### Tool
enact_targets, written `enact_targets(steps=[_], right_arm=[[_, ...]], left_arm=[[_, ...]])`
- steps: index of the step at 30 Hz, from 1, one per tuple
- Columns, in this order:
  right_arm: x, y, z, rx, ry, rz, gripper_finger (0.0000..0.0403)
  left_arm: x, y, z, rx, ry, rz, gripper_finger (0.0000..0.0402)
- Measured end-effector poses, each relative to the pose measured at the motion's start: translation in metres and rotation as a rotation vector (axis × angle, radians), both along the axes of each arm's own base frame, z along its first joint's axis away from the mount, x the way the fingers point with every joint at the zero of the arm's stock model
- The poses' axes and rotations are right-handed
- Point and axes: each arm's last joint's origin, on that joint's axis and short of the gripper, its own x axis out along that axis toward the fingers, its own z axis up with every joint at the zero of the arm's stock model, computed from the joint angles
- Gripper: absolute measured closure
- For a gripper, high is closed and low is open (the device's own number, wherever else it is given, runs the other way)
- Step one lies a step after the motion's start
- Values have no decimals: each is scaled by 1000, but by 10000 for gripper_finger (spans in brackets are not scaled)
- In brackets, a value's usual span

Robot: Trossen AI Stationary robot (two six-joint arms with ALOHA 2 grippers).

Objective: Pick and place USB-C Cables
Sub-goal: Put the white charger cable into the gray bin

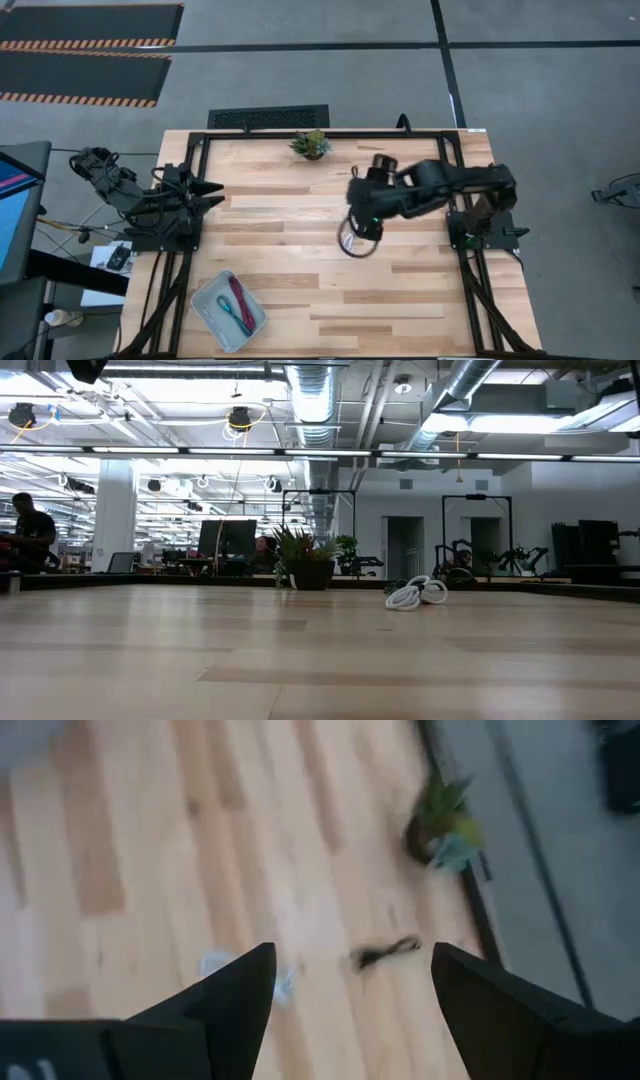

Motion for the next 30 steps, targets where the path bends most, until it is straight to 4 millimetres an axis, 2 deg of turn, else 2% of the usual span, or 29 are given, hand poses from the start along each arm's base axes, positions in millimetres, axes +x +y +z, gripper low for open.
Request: enact_targets(steps=[4, 7, 9, 12, 16, 20, 22, 27, 30], right_arm=[[-28, 16, -4, -42, -23, 2, 113], [-57, 21, -24, -46, -7, -55, 113], [-71, 21, -39, -24, -74, -85, 113], [-93, 20, -71, 47, -192, -128, 113], [-107, 16, -129, 164, -312, -191, 113], [-103, 15, -184, 260, -424, -225, 113], [-96, 14, -205, 283, -470, -239, 113], [-73, 4, -242, 258, -446, -302, 113], [-56, 0, -256, 258, -412, -317, 113]], left_arm=[[0, 0, -1, 3, 12, -16, 239], [0, -1, -2, 2, 19, -28, 239], [0, -1, -2, 1, 20, -31, 239], [0, -1, -2, 2, 19, -24, 239], [2, -2, -3, 8, 26, -24, 239], [7, -6, -17, 34, 62, -21, 239], [9, -7, -27, 40, 85, -12, 239], [14, -11, -49, 28, 124, 10, 239], [17, -13, -59, 0, 127, 20, 239]])
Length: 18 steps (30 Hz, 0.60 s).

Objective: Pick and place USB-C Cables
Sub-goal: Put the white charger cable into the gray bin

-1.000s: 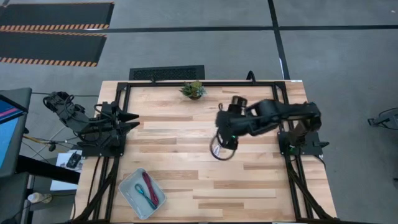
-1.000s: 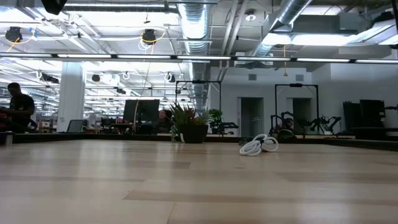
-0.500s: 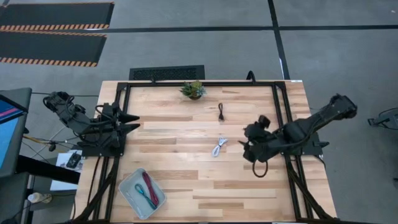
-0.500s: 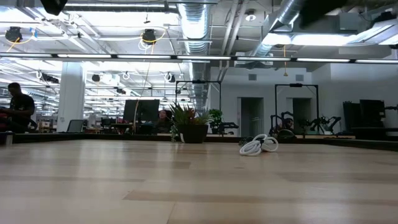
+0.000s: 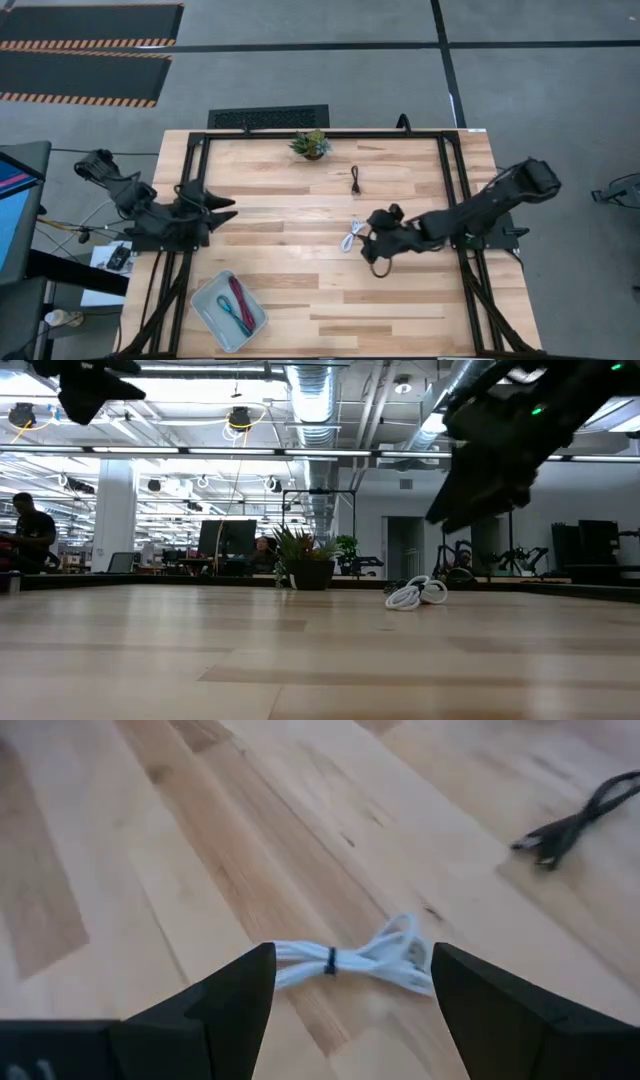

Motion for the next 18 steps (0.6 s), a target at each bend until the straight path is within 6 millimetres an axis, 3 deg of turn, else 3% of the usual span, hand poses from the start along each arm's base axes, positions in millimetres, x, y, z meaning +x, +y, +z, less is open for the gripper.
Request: enact_targets(steps=[6, 11, 18], right_arm=[[31, -19, -18, 1, 154, -109, 113], [45, -31, -25, -8, 316, -172, 113], [56, -24, -15, 58, 298, -166, 113]], left_arm=[[4, -2, -18, -16, 6, 40, 239], [4, -1, -24, -24, -3, 94, 239], [4, -1, -24, -40, -16, 117, 239]])
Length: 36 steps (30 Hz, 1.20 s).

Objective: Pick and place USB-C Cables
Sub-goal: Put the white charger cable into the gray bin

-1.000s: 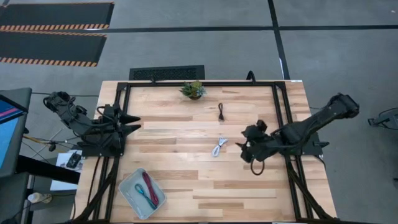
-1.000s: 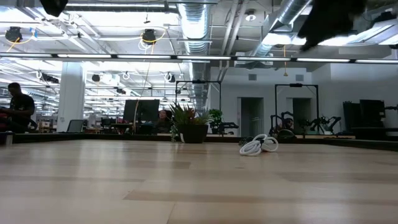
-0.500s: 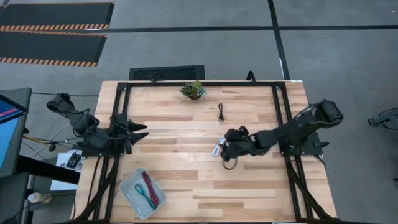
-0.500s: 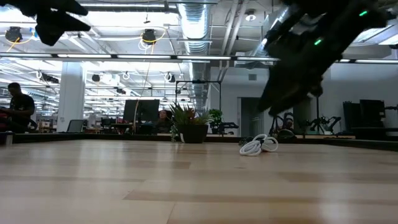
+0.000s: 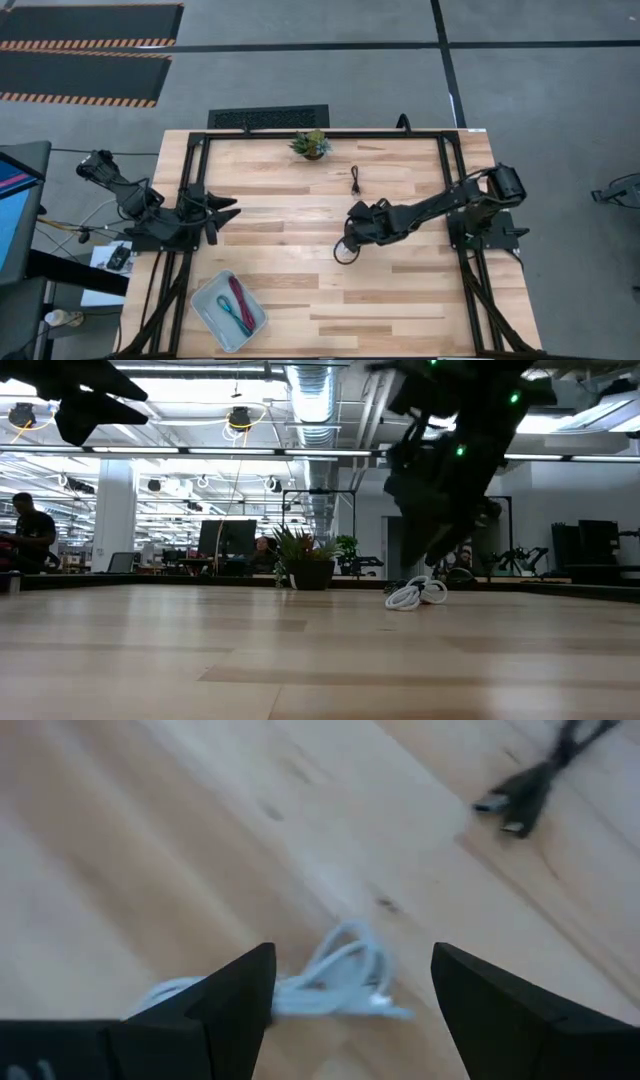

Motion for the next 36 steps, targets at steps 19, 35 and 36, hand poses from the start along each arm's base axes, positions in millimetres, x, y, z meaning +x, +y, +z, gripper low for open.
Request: enact_targets(steps=[19, 35, 36], right_arm=[[-42, 30, 91, 13, -246, 102, 113], [-52, 59, 90, 66, -280, 135, 113], [-52, 60, 90, 68, -279, 136, 113]], left_arm=[[43, -26, 8, -6, -111, 19, 239], [119, -31, -26, -47, -68, -29, 235], [122, -30, -26, -53, -77, -30, 235]])
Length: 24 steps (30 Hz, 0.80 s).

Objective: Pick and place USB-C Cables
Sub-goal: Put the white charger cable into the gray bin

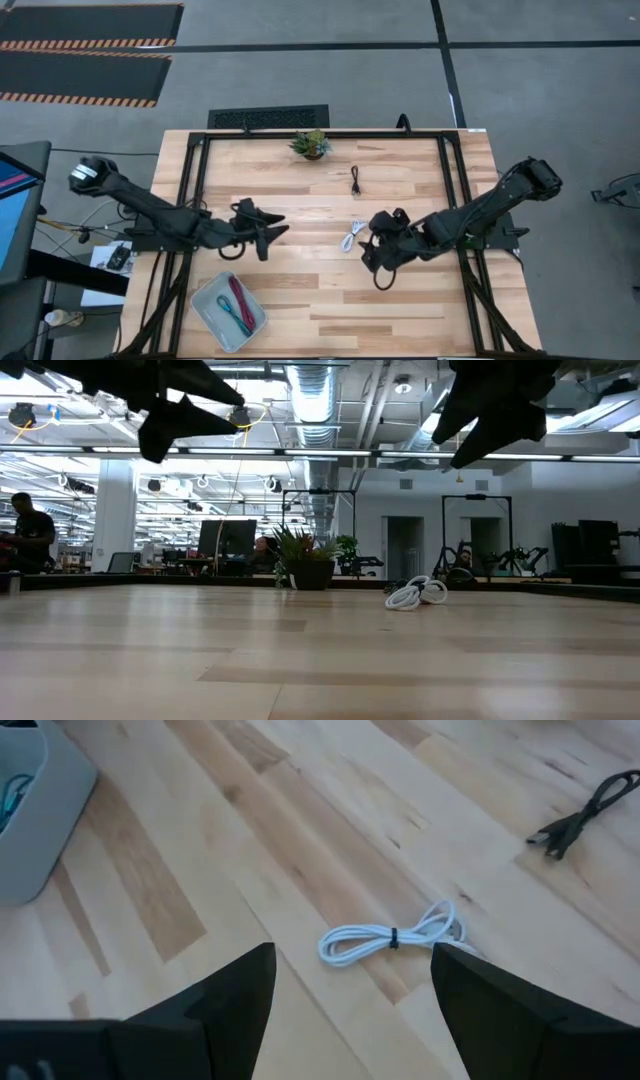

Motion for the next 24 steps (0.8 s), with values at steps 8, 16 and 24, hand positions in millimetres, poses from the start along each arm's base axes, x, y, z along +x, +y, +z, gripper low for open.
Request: enact_targets(steps=[8, 16, 24], right_arm=[[-3, 10, -2, 42, -5, 2, 113], [-17, 31, -5, 135, 8, -19, 113], [-51, 61, -10, 206, 41, -87, 113]], left_arm=[[45, 10, 13, 79, 24, 44, 243], [114, 8, -1, 214, 205, 89, 243], [183, 12, -38, 223, 329, 105, 243]])
